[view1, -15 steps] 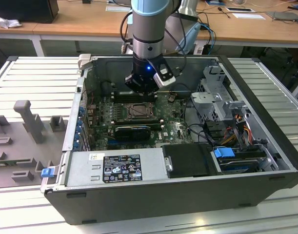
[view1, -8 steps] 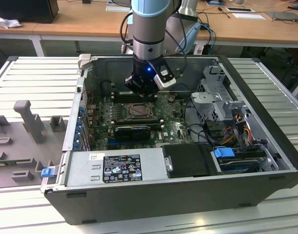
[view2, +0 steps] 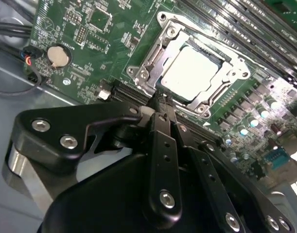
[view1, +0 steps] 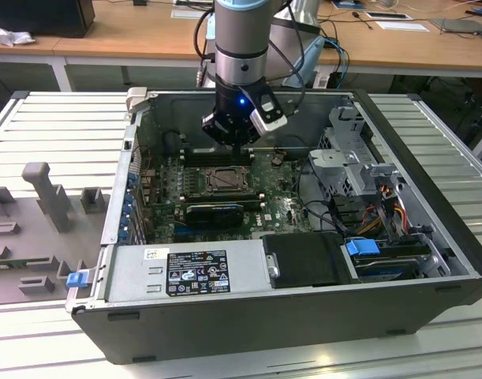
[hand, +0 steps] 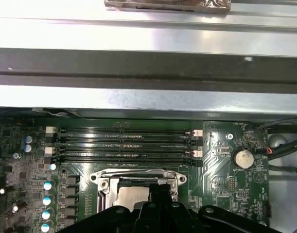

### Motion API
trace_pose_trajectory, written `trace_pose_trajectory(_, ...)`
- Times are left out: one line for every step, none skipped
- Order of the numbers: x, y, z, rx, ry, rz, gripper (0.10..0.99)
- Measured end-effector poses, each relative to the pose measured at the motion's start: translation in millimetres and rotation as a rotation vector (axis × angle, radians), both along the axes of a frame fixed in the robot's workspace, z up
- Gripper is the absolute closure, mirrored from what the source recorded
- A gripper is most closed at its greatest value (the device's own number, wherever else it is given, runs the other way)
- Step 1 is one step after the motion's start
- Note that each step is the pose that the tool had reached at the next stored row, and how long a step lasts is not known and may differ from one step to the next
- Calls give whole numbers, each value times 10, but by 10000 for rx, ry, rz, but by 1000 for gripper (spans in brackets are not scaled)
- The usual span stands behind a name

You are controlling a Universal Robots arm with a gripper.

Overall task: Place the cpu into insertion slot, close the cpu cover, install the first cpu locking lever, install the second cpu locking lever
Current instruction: 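Install the second cpu locking lever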

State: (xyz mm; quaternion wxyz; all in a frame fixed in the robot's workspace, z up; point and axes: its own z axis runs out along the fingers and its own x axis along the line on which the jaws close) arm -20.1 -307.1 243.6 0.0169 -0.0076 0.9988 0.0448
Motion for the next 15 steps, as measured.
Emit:
trace_pose_trajectory(1, -7, 1, 1, -1, 1, 980)
trace_pose_trajectory(0, -21, 2, 0, -1, -1, 980)
trace_pose_trajectory(0, -39, 1, -1, 0, -1, 980)
trace_pose_trajectory(0, -62, 0, -1, 0, -2, 980)
trace_pose_trajectory(0, -78, -2, -1, 0, -2, 980)
trace_pose_trajectory(-1, -98, -4, -1, -1, -2, 980)
trace_pose_trajectory(-1, -128, -8, -1, 0, -2, 980)
trace_pose_trajectory(-1, -155, -13, -2, 1, -2, 980)
trace_pose_trajectory(-1, -183, -17, -2, 0, -3, 980)
trace_pose_trajectory(-1, -209, -20, -1, 0, -3, 980)
trace_pose_trajectory(-1, -243, -22, -1, -1, -4, 980)
trace_pose_trajectory(-1, -276, -22, -2, -1, -4, 980)
trace_pose_trajectory(-1, -307, -22, -2, 0, -3, 980)
trace_pose_trajectory(-1, -336, -22, -2, 3, -2, 980)
trace_pose_trajectory(-1, -364, -22, -2, 10, -2, 980)
